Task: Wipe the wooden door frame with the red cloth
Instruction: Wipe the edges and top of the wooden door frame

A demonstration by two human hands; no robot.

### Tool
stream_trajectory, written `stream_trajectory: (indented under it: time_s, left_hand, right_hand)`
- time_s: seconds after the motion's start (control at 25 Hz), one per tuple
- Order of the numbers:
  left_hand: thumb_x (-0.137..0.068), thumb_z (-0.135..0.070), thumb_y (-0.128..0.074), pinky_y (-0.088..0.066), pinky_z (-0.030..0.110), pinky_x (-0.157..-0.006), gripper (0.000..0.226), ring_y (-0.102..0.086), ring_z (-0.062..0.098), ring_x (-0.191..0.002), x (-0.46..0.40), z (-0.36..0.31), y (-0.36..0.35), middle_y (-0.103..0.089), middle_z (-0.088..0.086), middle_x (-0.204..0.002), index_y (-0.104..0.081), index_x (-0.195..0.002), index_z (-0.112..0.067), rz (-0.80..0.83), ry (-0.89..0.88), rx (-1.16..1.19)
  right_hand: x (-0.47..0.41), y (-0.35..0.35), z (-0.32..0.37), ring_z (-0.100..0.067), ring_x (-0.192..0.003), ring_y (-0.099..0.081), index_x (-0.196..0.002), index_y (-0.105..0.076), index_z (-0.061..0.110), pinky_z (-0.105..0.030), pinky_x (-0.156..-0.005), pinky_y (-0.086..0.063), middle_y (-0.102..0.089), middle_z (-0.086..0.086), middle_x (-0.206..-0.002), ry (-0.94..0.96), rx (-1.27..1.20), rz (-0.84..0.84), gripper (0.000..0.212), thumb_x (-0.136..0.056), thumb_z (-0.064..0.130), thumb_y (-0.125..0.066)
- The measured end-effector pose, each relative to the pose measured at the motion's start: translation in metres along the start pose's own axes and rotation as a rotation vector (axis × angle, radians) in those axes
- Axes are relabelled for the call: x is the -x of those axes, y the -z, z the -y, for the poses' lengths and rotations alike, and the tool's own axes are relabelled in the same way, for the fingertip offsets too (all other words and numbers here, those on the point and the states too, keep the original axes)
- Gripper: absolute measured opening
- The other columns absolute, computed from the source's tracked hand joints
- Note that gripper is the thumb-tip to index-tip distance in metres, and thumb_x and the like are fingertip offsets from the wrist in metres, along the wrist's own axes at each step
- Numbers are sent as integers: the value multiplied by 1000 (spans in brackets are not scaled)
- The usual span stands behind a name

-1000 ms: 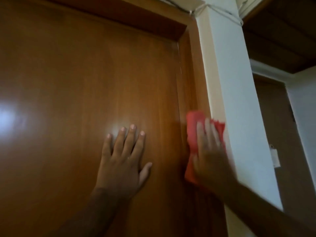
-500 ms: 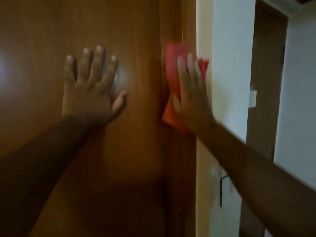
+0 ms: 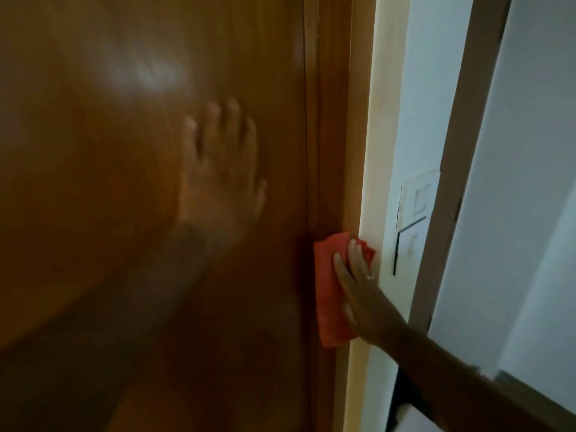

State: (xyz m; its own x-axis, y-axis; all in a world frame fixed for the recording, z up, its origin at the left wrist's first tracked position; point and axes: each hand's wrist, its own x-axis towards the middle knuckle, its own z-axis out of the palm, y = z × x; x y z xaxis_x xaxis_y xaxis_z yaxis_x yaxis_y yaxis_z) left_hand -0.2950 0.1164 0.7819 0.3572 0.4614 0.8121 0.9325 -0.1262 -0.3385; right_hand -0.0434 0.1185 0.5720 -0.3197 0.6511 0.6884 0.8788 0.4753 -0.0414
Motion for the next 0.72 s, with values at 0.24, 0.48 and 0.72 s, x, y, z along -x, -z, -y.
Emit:
stream_trajectory:
  time_s: [0.24, 0.48, 0.72]
  left_hand:
    - [-87, -60, -47, -37, 41, -109, 84, -46, 33, -137, 149, -124, -74, -42, 17, -154, -33, -151, -7, 476, 191, 856]
    - [-59, -73, -58, -54, 43, -74, 70, -68, 20, -85, 203, -185, -126, -70, 0, -99, -58, -110, -25, 662, 675, 1484]
    - [-71, -24, -63, -45, 21, -74, 23, -61, -1, -80, 194, -134, -132, -65, -20, -81, -64, -88, -40, 791, 95, 1589]
  right_hand:
    - [-36, 30, 11, -51, -135, -37, -149, -18, 23, -64, -91, -49, -20, -27, -158, -149, 18, -4, 65, -95, 25, -55]
    - [-12, 36, 24, -43, -132, -43, -153, -22, 24, -54, -86, -53, -27, -17, -157, -240, 265, 98, 83, -86, 31, -70]
    - [58, 23, 10, -33, -117, -54, -147, -30, 16, -46, -90, -54, -45, -13, -140, -484, 125, 90, 96, -72, 42, -83]
